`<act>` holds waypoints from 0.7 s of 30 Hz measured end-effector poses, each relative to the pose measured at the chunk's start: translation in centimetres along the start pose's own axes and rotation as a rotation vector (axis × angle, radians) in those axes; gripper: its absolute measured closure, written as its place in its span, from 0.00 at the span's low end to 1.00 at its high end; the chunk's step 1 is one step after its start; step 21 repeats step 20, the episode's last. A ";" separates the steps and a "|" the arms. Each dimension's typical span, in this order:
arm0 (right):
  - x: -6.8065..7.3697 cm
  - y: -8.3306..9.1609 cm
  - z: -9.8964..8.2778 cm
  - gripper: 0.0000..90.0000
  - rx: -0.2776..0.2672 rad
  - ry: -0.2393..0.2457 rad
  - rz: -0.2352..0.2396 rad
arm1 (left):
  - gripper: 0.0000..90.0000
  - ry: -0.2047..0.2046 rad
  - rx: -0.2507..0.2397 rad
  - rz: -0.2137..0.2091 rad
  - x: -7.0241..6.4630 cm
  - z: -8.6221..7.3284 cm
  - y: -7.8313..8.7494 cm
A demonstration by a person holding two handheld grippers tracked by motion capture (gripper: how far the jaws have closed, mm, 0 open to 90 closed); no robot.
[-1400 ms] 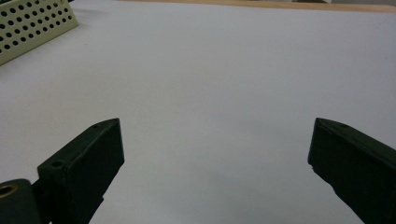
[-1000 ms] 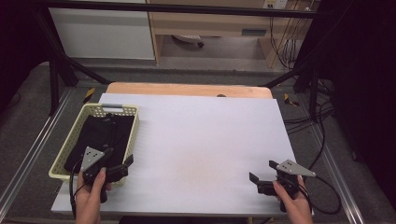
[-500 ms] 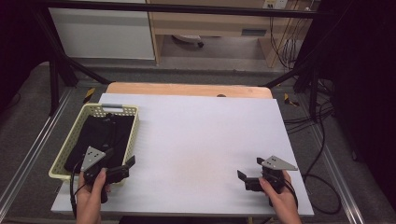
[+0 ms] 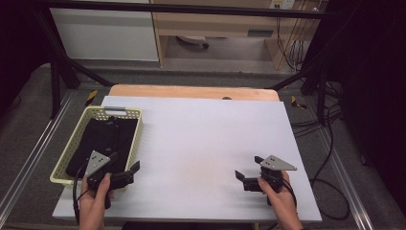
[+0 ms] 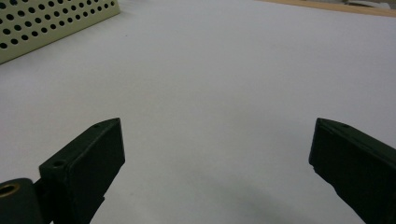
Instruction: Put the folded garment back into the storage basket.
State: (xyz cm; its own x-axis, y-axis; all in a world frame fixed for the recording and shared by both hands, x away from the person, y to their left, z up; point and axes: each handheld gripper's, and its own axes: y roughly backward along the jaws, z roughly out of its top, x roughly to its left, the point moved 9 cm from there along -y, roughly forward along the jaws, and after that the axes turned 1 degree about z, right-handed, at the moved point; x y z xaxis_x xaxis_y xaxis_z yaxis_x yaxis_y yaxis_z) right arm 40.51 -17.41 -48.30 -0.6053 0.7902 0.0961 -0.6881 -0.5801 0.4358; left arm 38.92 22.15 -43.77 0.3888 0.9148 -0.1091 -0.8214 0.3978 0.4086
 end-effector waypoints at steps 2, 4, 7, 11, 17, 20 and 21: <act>0.4 -0.4 0.1 0.04 0.000 0.003 0.014 | 0.11 -0.008 -0.006 -0.008 -0.3 0.1 0.1; 0.6 -0.7 0.3 0.04 -0.003 0.011 0.021 | 0.11 -0.017 -0.008 -0.016 -0.8 0.3 0.2; 1.0 -1.2 0.3 0.04 0.000 0.018 0.026 | 0.10 -0.006 -0.007 -0.050 -1.8 0.5 0.0; 1.3 -1.5 0.4 0.03 -0.004 0.030 0.044 | 0.10 -0.047 -0.019 -0.087 -3.8 1.1 -0.1; 1.0 -1.7 0.6 0.03 -0.010 0.034 0.050 | 0.10 -0.137 0.046 -0.172 -8.8 0.0 -1.6; 0.7 -1.2 0.8 0.03 -0.018 0.027 0.036 | 0.10 -0.203 0.125 -0.152 -10.2 -1.5 -3.6; 0.7 -1.2 0.8 0.03 -0.018 0.027 0.036 | 0.10 -0.203 0.125 -0.152 -10.2 -1.5 -3.6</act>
